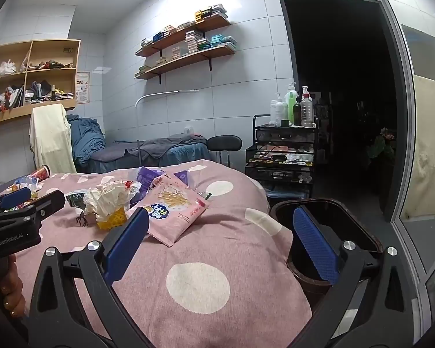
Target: Collect trash
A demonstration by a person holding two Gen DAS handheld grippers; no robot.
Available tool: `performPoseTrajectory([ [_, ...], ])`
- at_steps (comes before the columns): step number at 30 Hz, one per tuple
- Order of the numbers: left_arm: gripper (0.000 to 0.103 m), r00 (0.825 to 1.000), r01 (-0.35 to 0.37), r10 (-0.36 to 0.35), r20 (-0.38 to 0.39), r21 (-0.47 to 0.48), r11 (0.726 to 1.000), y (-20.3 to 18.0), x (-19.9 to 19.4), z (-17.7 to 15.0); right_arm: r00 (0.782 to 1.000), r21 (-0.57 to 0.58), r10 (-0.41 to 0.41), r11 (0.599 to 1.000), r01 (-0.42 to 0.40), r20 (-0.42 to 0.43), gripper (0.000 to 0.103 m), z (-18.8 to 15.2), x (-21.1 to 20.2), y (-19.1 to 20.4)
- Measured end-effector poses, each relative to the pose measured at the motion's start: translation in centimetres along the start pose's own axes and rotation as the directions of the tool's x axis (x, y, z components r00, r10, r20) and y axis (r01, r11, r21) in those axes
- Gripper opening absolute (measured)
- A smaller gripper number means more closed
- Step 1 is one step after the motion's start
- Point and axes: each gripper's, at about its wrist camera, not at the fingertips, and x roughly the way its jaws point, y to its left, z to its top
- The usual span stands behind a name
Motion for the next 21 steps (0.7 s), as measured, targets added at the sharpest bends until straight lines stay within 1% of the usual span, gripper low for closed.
performPoseTrajectory([
  [15, 0.098, 1.0, 0.009, -0.009, -0.011, 0.0, 1.0, 0.4, 0.1, -0.1, 1.0, -0.006, -0.004, 1.0, 0.004, 0.002, 0.098, 0.3, -0.4, -0.1],
  [17, 0.098, 1.0, 0.009, -0.009, -0.011, 0.001, 1.0, 0.3, 0.1, -0.1, 1.0, -0.006, -0.003, 1.0, 0.003, 0.0, 0.098, -0.4, 0.2, 0.2],
  [20, 0.098, 1.0, 0.007, -0.007, -0.012, 0.0, 1.0, 0.4, 0.4, -0.3, 1.0, -0.007, 0.0, 1.0, 0.0, 0.0, 0.098, -0.4, 0.6, 0.9],
  [21, 0.098, 1.0, 0.007, -0.007, -0.013, 0.0, 1.0, 0.4, 0.4, -0.3, 1.0, -0.009, 0.003, 1.0, -0.003, -0.002, 0.098, 0.0, 0.0, 0.5],
])
